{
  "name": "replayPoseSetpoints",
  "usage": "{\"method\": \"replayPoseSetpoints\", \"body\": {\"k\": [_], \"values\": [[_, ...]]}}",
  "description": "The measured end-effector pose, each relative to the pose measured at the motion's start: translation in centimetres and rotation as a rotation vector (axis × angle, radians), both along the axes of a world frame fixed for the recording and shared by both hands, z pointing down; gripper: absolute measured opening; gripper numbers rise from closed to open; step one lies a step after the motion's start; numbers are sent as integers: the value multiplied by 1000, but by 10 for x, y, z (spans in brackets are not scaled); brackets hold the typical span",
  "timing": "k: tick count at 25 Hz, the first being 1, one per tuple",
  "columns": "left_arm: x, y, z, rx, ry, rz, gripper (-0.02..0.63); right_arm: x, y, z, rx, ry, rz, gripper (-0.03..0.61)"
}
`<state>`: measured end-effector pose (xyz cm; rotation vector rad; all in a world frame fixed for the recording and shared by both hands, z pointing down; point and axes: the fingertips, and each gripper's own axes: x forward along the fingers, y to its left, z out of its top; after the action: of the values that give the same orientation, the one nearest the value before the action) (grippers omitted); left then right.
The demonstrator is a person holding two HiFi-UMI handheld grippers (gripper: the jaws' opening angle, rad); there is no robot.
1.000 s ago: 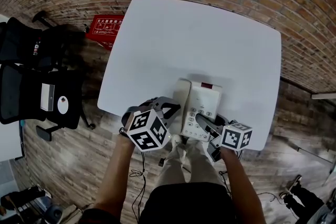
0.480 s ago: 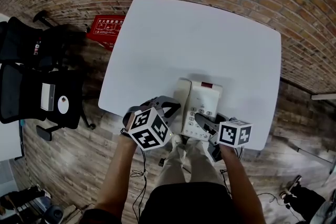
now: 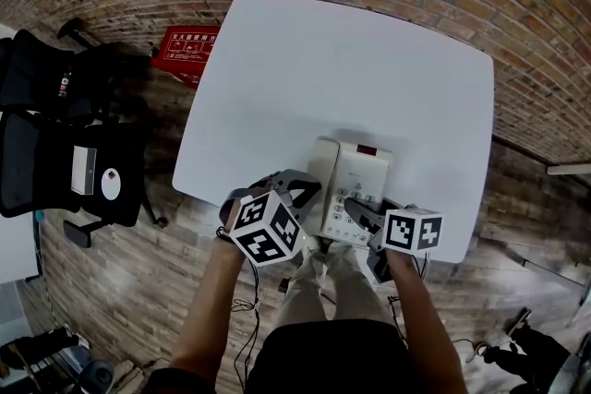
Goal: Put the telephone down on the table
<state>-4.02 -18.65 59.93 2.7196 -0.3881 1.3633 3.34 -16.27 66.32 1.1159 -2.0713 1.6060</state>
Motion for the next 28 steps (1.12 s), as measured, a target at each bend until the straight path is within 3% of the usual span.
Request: {"method": "replayPoseSetpoints", "body": {"k": [17,23,28], "values": [[9,3,0,6,2,4,8,8,3,8,-69,30,17,308],[15,5,-2,24,6,24,6,15,3,10,-68,146,-1,311],[15,5,0,15,17,14,6,16,3,11,-70,140,-2,311]]}}
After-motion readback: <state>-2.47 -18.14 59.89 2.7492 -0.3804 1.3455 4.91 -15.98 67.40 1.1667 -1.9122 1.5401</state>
